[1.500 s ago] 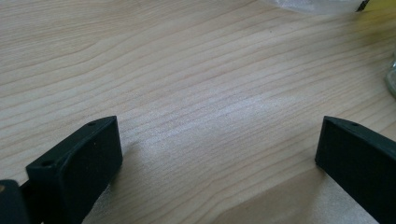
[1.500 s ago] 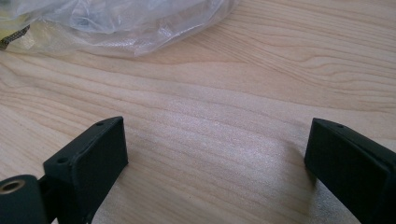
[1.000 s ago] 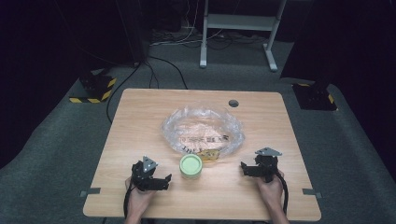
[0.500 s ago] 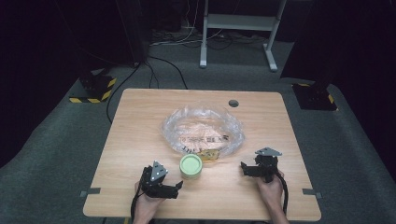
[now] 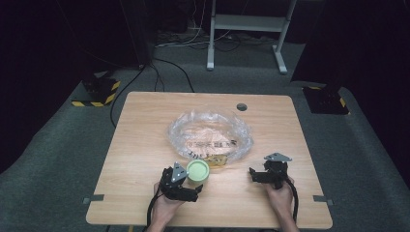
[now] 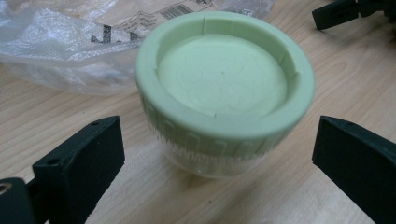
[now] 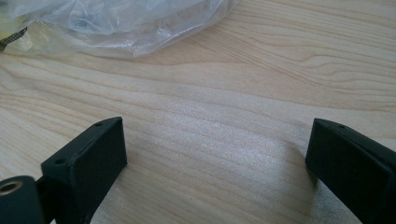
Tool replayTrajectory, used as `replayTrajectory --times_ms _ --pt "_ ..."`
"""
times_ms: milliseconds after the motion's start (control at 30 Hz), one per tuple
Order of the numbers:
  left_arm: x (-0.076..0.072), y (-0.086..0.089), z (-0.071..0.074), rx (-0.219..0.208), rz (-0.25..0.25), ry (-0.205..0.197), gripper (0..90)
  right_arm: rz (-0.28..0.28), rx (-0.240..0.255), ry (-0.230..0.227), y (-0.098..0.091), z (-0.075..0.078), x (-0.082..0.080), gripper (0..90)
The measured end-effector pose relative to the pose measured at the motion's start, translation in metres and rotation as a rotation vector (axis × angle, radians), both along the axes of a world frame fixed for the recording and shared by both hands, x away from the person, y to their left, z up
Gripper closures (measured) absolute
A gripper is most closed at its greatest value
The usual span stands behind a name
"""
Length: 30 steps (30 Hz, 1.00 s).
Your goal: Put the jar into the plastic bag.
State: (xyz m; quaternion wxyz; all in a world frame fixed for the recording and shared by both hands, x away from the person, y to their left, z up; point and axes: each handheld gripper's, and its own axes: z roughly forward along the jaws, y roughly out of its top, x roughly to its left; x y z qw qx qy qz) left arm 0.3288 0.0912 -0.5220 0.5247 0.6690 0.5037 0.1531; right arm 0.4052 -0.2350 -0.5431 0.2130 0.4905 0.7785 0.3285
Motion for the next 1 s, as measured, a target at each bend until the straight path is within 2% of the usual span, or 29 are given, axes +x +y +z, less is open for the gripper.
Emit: replayTrajectory --times_ms 233,333,367,467,500,667,867,1000 --pt "0.010 -0.009 -0.002 -0.021 0.021 -0.007 4.1 0.000 0.000 0.000 0.000 0.000 0.000 4.8" --pt "0.011 -0.012 -0.001 -0.010 0.014 -0.013 5.0 0.000 -0.001 0.000 0.000 0.000 0.000 4.8" --pt "0.012 -0.014 -0.001 -0.018 0.018 -0.017 5.4 0.000 0.000 0.000 0.000 0.000 0.000 4.8" --pt "0.013 -0.016 -0.001 -0.012 0.015 -0.020 7.8 0.000 0.000 0.000 0.000 0.000 0.000 4.8" --pt "0.014 -0.018 -0.001 -0.001 0.022 -0.034 8.8 0.000 -0.001 0.000 0.000 0.000 0.000 4.8" --pt "0.014 -0.018 0.000 0.024 0.014 -0.050 10.8 0.000 -0.001 0.000 0.000 0.000 0.000 4.8" --pt "0.013 -0.017 0.001 0.025 0.010 -0.040 11.1 -0.001 -0.001 0.000 0.000 0.000 0.000 4.8" --pt "0.010 -0.016 0.008 0.012 -0.013 -0.030 11.1 -0.001 -0.001 0.000 0.000 0.000 0.000 4.8"
